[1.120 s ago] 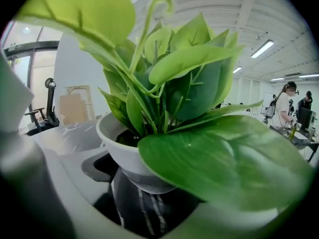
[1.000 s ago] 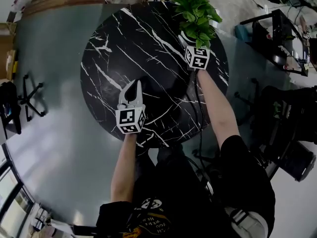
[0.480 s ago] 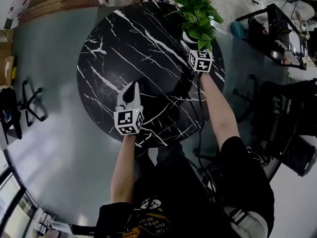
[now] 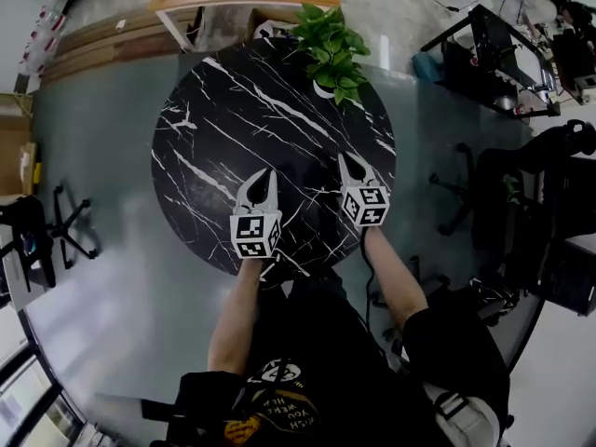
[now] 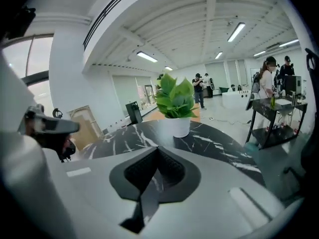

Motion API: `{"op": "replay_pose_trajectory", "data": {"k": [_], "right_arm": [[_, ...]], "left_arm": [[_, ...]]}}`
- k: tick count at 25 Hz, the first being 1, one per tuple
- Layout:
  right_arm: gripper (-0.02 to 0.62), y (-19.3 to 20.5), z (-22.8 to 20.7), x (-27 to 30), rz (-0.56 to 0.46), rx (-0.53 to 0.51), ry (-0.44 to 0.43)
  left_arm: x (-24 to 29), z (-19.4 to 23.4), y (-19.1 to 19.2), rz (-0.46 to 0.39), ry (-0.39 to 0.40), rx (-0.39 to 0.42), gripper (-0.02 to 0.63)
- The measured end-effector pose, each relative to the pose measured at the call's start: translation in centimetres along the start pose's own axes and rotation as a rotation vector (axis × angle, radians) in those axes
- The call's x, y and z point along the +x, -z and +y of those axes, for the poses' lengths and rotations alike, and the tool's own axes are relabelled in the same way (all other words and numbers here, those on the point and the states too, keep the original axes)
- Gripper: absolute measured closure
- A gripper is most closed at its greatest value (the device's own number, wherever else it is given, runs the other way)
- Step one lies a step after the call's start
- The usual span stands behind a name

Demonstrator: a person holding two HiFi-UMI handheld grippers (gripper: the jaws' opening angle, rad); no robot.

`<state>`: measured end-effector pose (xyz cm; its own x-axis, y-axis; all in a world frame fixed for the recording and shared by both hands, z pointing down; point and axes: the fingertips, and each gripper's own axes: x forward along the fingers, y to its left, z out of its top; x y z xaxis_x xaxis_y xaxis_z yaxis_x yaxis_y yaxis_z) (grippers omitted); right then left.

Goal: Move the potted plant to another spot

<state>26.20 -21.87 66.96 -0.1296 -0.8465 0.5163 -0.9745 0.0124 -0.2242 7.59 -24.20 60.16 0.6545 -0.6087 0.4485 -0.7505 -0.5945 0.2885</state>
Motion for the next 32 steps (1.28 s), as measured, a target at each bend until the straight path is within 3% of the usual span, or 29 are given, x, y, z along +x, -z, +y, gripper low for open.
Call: {"op": "replay_pose_trajectory", "data": {"k": [4, 8, 11, 15, 22, 32], "right_arm": [[0.592, 0.3, 5.3, -8.1, 0.005, 0.055, 0.026], [0.594, -3.0, 8.2, -13.3, -0.066, 0.072, 0.07], [0.594, -5.8, 10.0, -15.1, -0.119, 0.015, 0.078], [0.594, -8.9, 11.3, -16.0, -0.175, -0.036, 0.082], [0.594, -9.6, 13.6, -16.0, -0.182, -0.067, 0.049], [0.594, -10.5, 14.1, -15.8, -0.192, -0.079, 0.025]], "left_arm": [[-0.8, -5.3, -0.1, 0.069, 0.145, 0.129, 0.603], [-4.2, -9.0, -3.3, 0.02, 0.209, 0.131, 0.603], [-6.3, -10.5, -4.8, -0.017, 0.198, 0.11, 0.602], [-7.5, -12.2, -5.5, -0.034, 0.178, 0.216, 0.603], [-8.8, -12.7, -7.8, -0.081, 0.21, 0.243, 0.601], [-8.8, -11.9, -8.4, -0.101, 0.196, 0.234, 0.603]]}}
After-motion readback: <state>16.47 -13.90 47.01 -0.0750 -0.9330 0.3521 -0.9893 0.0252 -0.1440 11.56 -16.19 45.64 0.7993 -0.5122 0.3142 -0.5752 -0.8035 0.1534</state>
